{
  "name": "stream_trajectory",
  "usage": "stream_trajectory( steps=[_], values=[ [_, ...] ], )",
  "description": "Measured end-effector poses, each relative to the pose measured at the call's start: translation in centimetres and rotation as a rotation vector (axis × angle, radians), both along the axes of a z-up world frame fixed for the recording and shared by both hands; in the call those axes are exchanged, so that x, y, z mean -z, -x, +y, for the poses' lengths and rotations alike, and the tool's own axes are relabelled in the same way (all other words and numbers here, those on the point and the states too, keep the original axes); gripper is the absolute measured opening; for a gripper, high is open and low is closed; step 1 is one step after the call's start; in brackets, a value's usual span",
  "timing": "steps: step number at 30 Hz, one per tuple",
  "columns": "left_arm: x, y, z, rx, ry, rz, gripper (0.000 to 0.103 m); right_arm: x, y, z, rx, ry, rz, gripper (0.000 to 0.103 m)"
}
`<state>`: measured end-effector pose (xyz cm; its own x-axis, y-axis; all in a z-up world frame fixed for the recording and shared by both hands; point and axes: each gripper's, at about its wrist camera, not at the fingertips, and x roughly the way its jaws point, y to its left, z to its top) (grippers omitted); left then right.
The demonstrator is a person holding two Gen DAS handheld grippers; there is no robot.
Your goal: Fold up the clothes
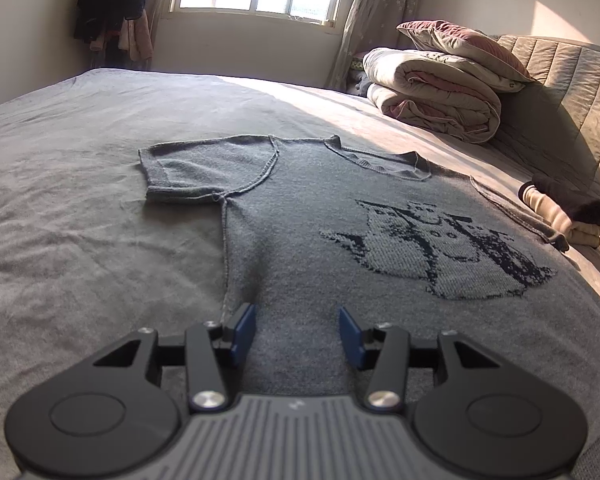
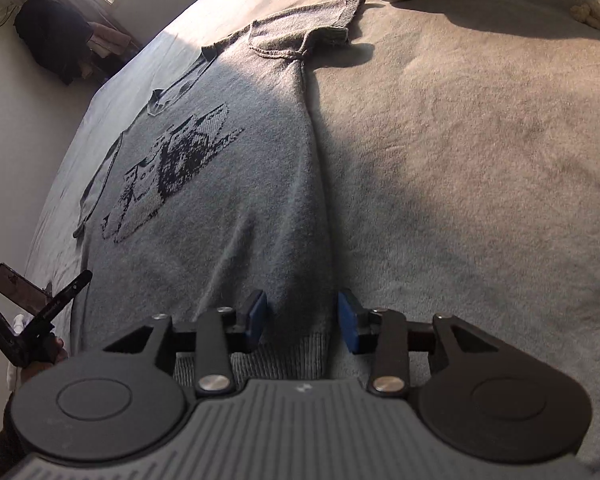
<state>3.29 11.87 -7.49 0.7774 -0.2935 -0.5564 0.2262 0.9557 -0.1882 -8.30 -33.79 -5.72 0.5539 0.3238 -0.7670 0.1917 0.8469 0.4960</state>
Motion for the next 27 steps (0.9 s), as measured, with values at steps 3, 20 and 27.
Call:
stream_trajectory(
  steps=[3,20,27],
  values=[
    [0.1,-0.2,0.3,0.000,0.024,0.010,0.049,0.3,1.6,0.9,-0.012,0.033,0.019,0.006],
    [-1.2,0.3,-0.9,-0.042,-0.010,0.031,0.058,-1.9,2.5,0.3,0.047,0.020,-0.002,0.051],
    [-2.7,-0.5,-1.7,-0.098,0.022,0.057,0.067,-2.7,-1.3,0.0,0.082,0.007,-0.012,0.066]
  ],
)
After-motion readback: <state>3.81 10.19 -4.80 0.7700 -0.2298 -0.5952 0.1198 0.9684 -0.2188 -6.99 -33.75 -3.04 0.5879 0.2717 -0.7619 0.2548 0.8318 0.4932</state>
